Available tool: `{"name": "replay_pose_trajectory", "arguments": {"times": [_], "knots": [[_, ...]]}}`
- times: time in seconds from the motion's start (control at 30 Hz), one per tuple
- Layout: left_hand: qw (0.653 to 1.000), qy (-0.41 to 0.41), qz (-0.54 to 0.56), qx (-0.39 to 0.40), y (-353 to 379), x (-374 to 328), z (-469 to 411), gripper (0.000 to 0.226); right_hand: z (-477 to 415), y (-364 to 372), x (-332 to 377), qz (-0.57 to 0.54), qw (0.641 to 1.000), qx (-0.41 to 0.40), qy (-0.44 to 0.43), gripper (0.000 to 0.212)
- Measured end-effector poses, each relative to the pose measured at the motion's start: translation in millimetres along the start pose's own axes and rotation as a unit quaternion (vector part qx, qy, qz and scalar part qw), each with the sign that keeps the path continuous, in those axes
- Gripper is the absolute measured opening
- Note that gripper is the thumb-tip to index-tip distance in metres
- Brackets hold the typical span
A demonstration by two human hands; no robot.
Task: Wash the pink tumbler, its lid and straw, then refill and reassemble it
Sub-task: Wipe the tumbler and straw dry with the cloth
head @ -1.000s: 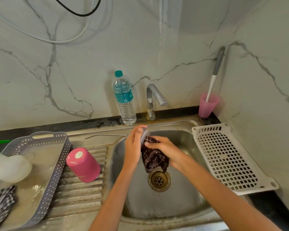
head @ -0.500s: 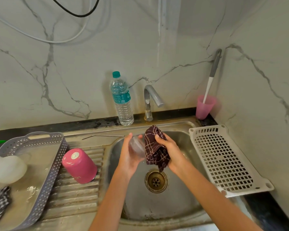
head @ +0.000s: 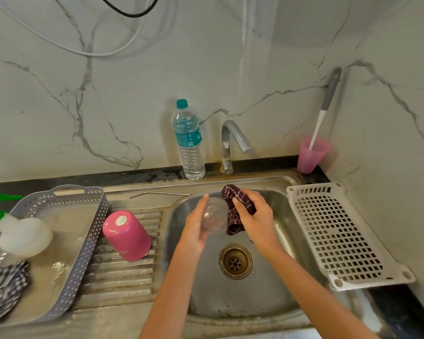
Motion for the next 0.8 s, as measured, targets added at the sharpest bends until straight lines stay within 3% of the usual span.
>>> {"name": "replay_pose_trajectory", "arguments": {"times": [0.1,0.23,0.33,0.53,0.67,0.8], "knots": [[1.0,-0.025,0.009,-0.008,5,6,0,0.047,0,6,15,0.16,0.979,0.001,-0.123,0.03],[0.988,-0.093,0.116,0.032,24,15,1,0.054,3,24,12,0.265,0.951,0.057,-0.148,0.035],[0.983,-0.1,0.15,0.018,26,13,-3,0.047,4,31,4,0.307,0.939,0.109,-0.11,0.036],[0.978,-0.137,0.156,0.0,23,16,2,0.038,10,40,12,0.352,0.9,0.226,-0.126,0.038],[0.981,-0.104,0.165,-0.004,20,17,4,0.03,6,35,15,0.364,0.865,0.332,-0.095,0.032],[0.992,-0.059,0.114,-0.006,26,16,1,0.033,1,36,34,0.351,0.884,0.262,-0.163,0.036]]}}
Point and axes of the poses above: each hand's wrist, its own z-axis away from the middle knuckle, its own y-axis out of the palm, x = y × z, the point moved 8 cm from there along -z, towards the middle knuckle, and after that the axes turned 12 degrees about -z, right-handed, at the moved point
